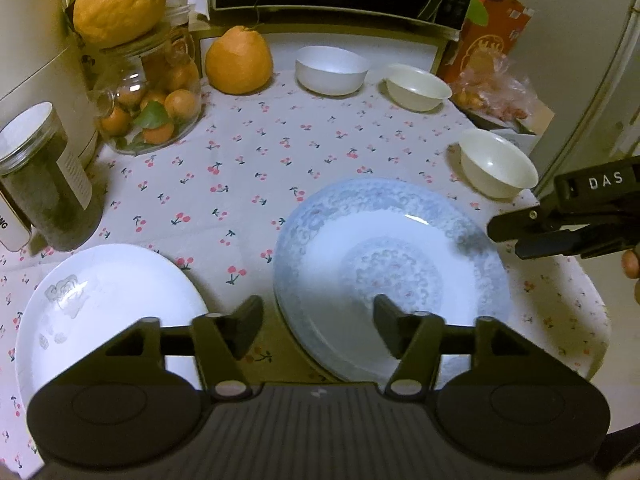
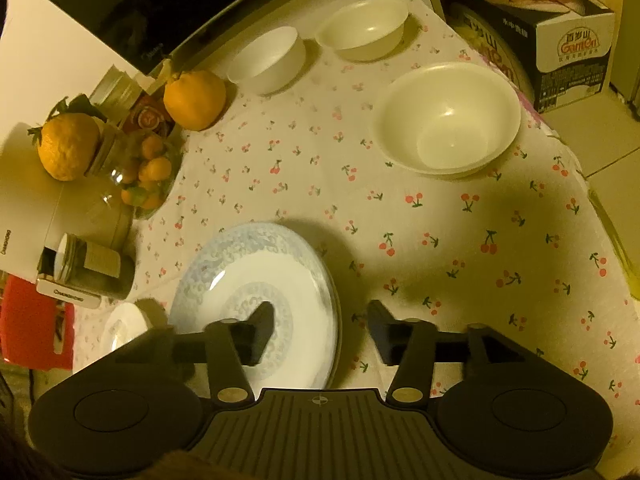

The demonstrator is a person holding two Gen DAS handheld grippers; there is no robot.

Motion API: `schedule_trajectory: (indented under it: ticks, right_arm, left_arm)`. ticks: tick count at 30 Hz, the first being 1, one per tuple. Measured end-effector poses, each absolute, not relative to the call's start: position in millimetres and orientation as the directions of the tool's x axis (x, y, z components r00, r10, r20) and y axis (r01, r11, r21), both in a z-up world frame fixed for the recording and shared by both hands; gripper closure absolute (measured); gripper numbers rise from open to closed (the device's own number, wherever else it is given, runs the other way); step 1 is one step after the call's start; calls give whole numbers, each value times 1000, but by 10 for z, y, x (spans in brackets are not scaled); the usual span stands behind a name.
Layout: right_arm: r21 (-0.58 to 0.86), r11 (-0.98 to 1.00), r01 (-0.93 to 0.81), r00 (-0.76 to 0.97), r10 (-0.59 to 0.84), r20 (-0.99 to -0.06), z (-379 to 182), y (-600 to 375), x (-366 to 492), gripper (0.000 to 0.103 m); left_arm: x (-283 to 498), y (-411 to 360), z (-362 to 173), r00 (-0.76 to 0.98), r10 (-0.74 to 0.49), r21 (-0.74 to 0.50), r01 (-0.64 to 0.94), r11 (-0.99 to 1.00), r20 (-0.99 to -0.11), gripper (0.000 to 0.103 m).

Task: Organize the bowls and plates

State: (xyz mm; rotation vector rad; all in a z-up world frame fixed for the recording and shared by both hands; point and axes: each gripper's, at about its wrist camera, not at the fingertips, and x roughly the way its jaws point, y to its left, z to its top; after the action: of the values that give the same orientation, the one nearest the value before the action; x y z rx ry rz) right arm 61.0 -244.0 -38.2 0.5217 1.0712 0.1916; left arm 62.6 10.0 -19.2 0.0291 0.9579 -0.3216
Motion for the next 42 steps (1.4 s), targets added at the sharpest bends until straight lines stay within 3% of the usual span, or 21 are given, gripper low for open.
schedule_trajectory:
  ticks: [3,11,18,22,42]
  right_arm:
    - [505,858,91,490,402,-773,-348,-2428,605,35]
    - [510,857,71,504,410,-760,-286,-2300,577,23]
    - [547,835,54,512,447,-733,-226,-2132,561,23]
    - [533,846,-18,531,460,-712,-157,-1918,559,19]
    - [498,815,-297,469,579,-667,-128,-696,703,19]
  left_arm:
    - [631,135,-157,527,-267,-133,278,951,-807,27]
    - [636,359,-63,521,-256,-145,244,959,-814,10]
    - [629,661,-2,533,-209,-114,205,972,-820,6]
    - [621,888,-9,535,-190,-122,160,979,-823,5]
    - [484,1742,-208,496,-91,-92,22,996,-863,5]
